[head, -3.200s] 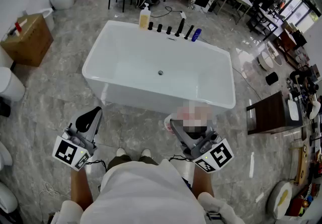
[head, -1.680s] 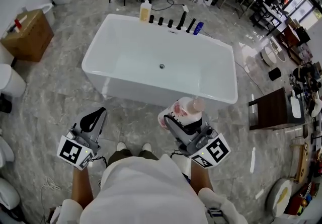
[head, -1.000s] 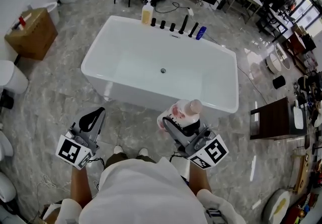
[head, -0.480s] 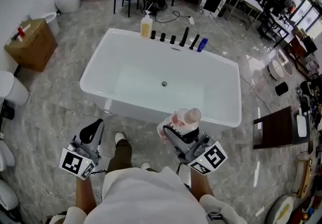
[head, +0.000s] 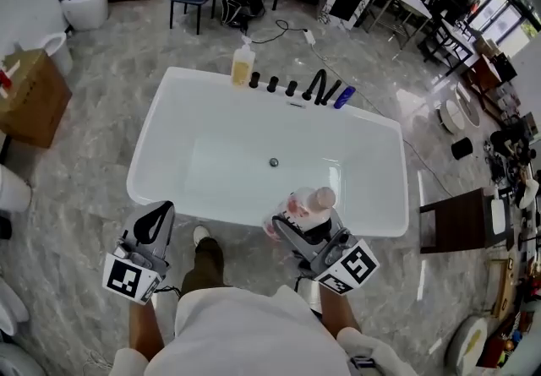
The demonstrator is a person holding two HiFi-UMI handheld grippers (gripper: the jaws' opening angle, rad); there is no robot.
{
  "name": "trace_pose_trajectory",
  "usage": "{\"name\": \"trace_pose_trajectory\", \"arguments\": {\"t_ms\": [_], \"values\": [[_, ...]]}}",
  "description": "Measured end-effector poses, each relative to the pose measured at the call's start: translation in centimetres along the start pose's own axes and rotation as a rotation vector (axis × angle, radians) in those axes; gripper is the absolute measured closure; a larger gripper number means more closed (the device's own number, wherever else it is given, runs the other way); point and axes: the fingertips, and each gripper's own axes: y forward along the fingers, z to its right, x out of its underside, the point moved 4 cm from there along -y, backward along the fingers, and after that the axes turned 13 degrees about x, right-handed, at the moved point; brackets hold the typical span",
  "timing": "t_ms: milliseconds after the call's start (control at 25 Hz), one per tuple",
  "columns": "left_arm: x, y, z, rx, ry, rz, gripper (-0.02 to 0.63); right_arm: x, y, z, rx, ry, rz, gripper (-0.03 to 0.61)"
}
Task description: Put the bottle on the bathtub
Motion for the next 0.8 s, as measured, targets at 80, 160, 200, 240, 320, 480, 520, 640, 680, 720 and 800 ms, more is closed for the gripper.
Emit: {"name": "trace_pose_trajectory", "arguments": {"t_ms": [80,160,200,240,320,480,520,640,680,720,800], "values": [[-1.2,1.1,-5.0,0.035,-0.008,0.006,0.609,-0.5,5.1,0.1,0.015,0.001,-0.002,0.339],[-2.2,2.1,-8.9,0.065,0.014,0.005,0.609,-1.1,8.9,-0.1,0.015,-0.003,-0.004,0.339],[-2.5,2.8,-10.3,0.071,0.043,0.000,0.609,-1.2,10.3,-0.1,0.013,-0.004,-0.010,0.339],[-2.6,3.6,-11.4,0.072,0.077,-0.014,0.609,-1.2,11.4,0.1,0.015,-0.004,-0.021,0.339],[-2.4,5.3,-13.0,0.080,0.120,-0.052,0.609,-1.1,13.4,0.9,0.028,-0.005,-0.043,0.339],[-1.4,8.9,-17.4,0.112,0.059,-0.024,0.609,-0.9,18.3,3.4,0.062,-0.020,-0.038,0.339],[-1.3,9.3,-18.1,0.112,0.045,-0.015,0.609,-1.1,19.0,3.7,0.062,-0.026,-0.033,0.339],[-1.5,9.7,-18.4,0.109,0.033,0.000,0.609,-1.5,19.8,3.7,0.045,-0.045,-0.027,0.339],[-1.4,9.9,-18.5,0.105,0.036,-0.002,0.609,-1.4,20.1,4.1,0.036,-0.047,-0.027,0.339],[-1.4,10.3,-18.7,0.099,0.042,-0.005,0.609,-1.3,20.5,4.6,0.028,-0.047,-0.027,0.339],[-1.4,10.8,-18.9,0.079,0.057,-0.013,0.609,-1.1,20.9,5.4,0.011,-0.045,-0.031,0.339]]}}
